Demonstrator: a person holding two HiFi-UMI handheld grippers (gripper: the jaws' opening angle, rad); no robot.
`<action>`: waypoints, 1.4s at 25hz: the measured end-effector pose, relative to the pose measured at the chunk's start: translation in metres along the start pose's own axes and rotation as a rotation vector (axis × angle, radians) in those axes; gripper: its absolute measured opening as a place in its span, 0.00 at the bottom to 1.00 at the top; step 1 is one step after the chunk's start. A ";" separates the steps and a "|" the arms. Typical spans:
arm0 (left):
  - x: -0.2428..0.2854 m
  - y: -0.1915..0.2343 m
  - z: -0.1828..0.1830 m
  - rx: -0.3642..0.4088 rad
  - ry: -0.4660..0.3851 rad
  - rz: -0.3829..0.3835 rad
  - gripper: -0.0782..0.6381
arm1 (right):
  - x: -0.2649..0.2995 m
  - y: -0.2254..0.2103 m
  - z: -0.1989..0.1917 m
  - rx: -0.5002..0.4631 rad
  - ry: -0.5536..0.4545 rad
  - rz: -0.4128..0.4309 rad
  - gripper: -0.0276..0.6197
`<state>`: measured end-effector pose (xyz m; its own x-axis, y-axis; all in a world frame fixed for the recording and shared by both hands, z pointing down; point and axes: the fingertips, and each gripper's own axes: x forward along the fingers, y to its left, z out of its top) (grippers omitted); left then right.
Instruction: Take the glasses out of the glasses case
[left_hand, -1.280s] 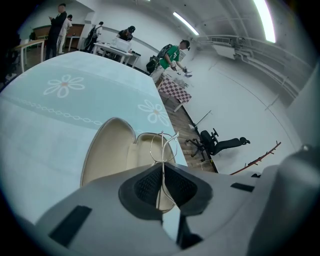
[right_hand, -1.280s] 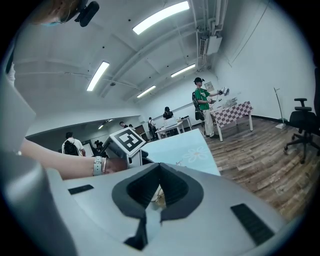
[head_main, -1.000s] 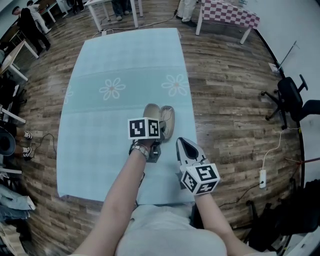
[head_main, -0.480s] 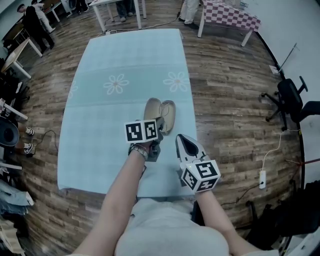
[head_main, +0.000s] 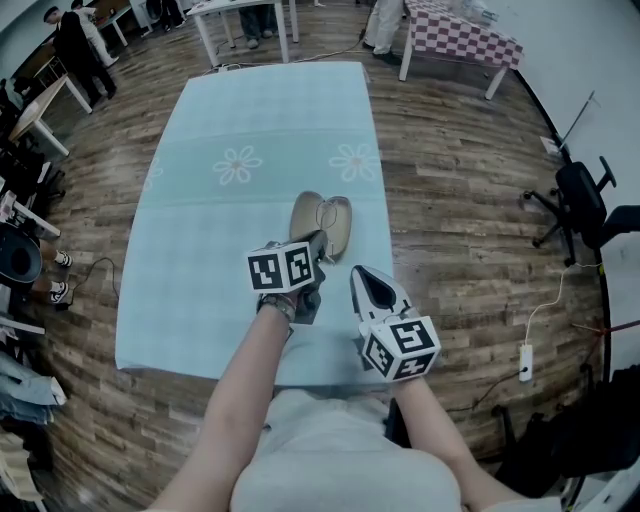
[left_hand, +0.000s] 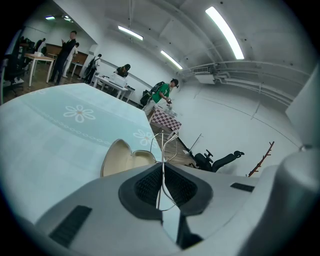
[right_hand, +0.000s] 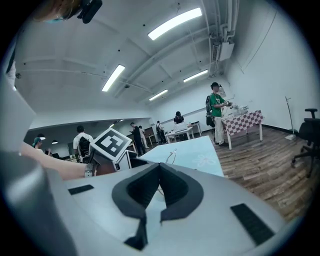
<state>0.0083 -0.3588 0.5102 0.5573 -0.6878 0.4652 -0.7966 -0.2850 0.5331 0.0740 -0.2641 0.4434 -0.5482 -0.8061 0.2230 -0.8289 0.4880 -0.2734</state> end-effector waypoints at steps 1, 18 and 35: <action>-0.002 -0.002 0.000 0.013 -0.012 0.000 0.14 | -0.001 0.000 0.001 -0.003 -0.003 0.000 0.05; -0.048 -0.043 0.012 0.223 -0.240 -0.032 0.14 | -0.017 0.003 0.017 -0.069 -0.066 0.018 0.05; -0.089 -0.087 0.005 0.466 -0.413 -0.003 0.14 | -0.044 0.008 0.034 -0.155 -0.176 0.016 0.05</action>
<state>0.0272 -0.2763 0.4191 0.4975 -0.8614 0.1027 -0.8655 -0.4847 0.1266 0.0949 -0.2357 0.3998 -0.5444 -0.8374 0.0492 -0.8351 0.5355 -0.1259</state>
